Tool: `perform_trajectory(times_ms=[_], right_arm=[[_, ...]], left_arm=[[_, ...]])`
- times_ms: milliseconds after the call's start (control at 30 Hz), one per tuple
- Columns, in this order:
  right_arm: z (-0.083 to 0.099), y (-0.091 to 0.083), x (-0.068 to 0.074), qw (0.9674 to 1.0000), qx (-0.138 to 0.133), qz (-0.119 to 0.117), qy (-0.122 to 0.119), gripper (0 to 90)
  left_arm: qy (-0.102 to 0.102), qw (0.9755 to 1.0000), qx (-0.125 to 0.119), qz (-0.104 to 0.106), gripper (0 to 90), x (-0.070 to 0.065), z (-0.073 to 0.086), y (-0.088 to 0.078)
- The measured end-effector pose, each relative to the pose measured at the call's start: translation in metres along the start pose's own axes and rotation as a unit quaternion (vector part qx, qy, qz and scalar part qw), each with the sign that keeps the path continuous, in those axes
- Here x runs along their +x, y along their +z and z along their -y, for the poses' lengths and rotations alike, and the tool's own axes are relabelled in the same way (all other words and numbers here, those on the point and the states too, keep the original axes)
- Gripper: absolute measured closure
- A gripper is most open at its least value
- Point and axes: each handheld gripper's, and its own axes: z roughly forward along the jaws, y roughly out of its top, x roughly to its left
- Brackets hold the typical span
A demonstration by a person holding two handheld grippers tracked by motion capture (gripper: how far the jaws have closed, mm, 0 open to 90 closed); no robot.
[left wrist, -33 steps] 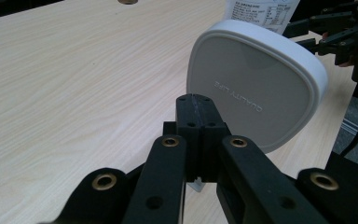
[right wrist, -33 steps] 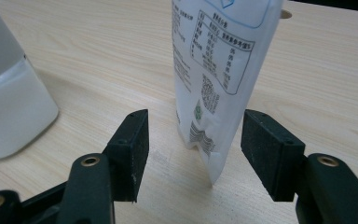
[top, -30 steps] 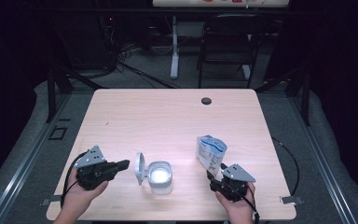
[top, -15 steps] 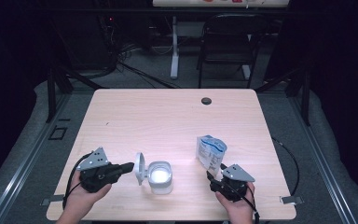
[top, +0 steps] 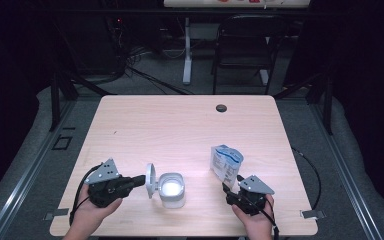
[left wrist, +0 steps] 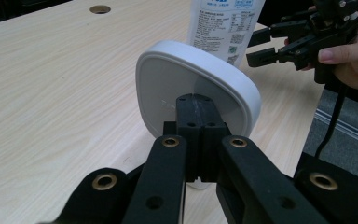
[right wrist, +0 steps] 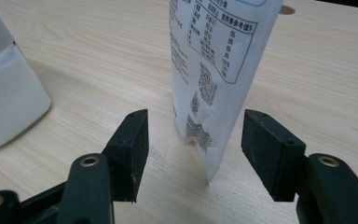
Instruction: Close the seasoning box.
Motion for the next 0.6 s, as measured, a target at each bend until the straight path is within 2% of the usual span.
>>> perform_trajectory(times_ms=[167, 600], right_arm=[[0.000, 0.000, -0.001, 1.0000, 0.001, -0.001, 0.005, 41.7], [0.000, 0.000, 0.000, 1.0000, 0.006, -0.004, 0.006, 41.7]], left_arm=[[0.010, 0.9999, 0.007, 0.009, 90.0, -0.009, -0.001, 0.010], [0.023, 0.9992, 0.022, 0.025, 90.0, -0.019, -0.001, 0.020]])
